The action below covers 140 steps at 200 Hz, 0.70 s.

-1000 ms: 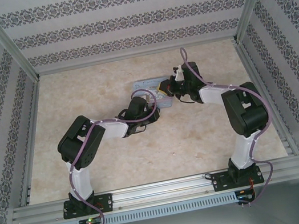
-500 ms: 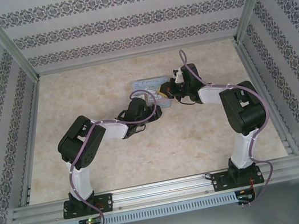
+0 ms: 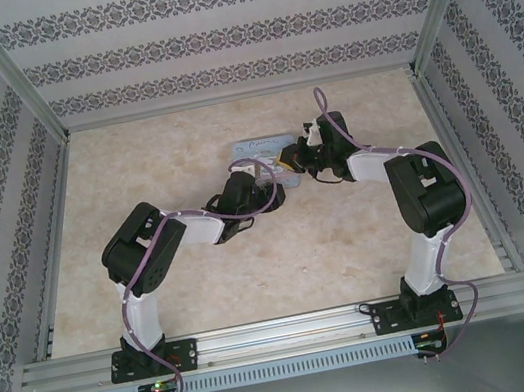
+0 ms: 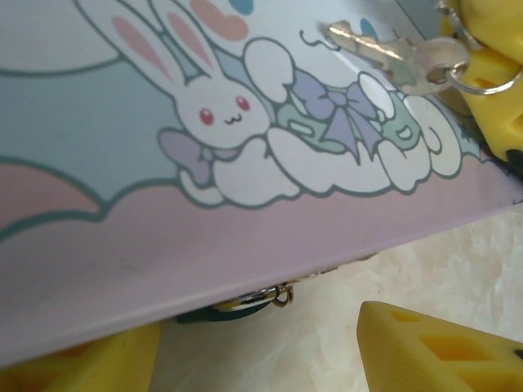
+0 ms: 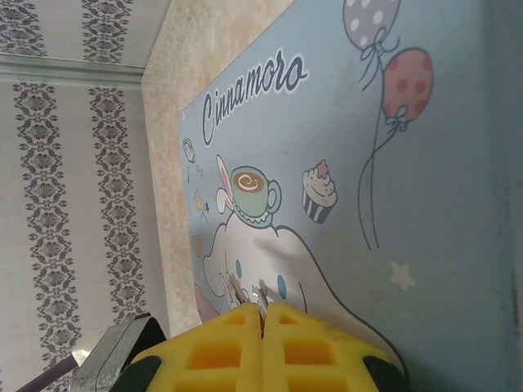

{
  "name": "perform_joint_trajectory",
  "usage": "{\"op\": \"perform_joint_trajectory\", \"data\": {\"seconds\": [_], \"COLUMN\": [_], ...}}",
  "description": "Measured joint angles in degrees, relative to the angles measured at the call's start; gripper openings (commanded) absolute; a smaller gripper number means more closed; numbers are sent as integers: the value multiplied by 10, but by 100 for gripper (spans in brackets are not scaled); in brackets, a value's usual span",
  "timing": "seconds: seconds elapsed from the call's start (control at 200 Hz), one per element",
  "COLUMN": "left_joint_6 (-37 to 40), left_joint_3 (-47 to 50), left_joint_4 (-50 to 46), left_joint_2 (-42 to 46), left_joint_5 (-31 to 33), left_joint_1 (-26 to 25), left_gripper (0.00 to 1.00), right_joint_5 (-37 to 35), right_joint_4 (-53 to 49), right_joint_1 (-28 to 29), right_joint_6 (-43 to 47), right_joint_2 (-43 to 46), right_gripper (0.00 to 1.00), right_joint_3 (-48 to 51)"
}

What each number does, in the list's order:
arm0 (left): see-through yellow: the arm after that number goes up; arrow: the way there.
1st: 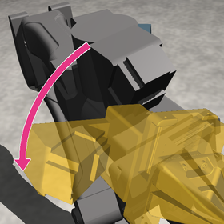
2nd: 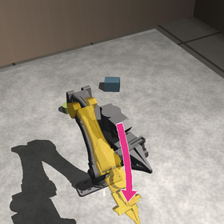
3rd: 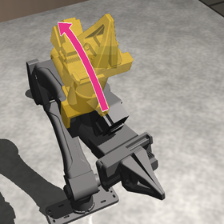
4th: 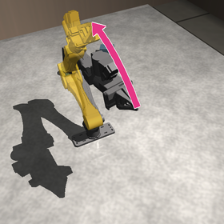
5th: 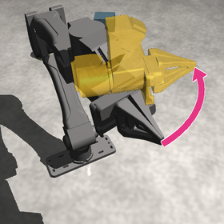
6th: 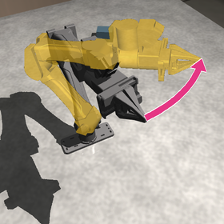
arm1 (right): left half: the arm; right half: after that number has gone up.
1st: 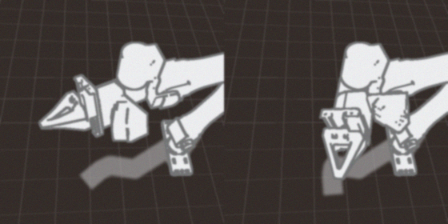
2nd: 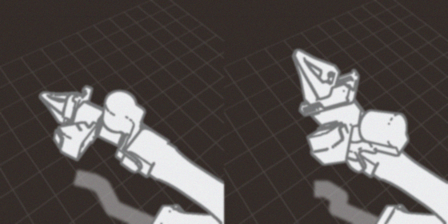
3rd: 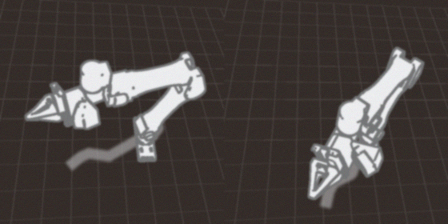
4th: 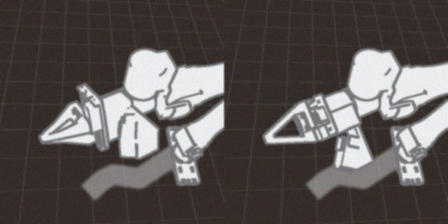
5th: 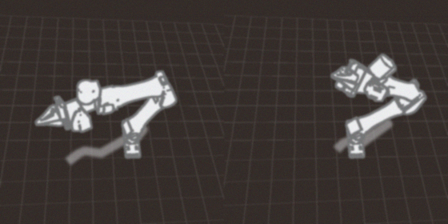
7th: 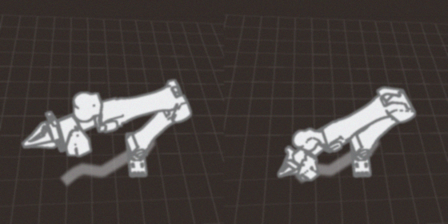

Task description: Unlock a padlock with a key

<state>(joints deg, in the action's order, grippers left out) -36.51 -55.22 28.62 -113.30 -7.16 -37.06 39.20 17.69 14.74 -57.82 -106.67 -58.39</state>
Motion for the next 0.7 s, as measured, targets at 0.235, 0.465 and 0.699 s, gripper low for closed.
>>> {"op": "perform_joint_trajectory", "data": {"seconds": [0.235, 0.465, 0.699], "left_joint_6": [57, 96, 105], "left_joint_3": [-13, -36, -47], "left_joint_4": [2, 10, 25], "left_joint_2": [-15, -38, -50], "left_joint_5": [8, 16, -13], "left_joint_1": [0, 0, 5], "left_gripper": [65, 65, 65], "right_joint_5": [-3, -4, -5], "right_joint_4": [-4, -9, -15], "right_joint_1": [0, 0, 0], "right_joint_6": [5, 10, 17], "right_joint_2": [0, 0, 0], "right_gripper": [0, 0, 0], "right_joint_3": [0, 0, -2]}}
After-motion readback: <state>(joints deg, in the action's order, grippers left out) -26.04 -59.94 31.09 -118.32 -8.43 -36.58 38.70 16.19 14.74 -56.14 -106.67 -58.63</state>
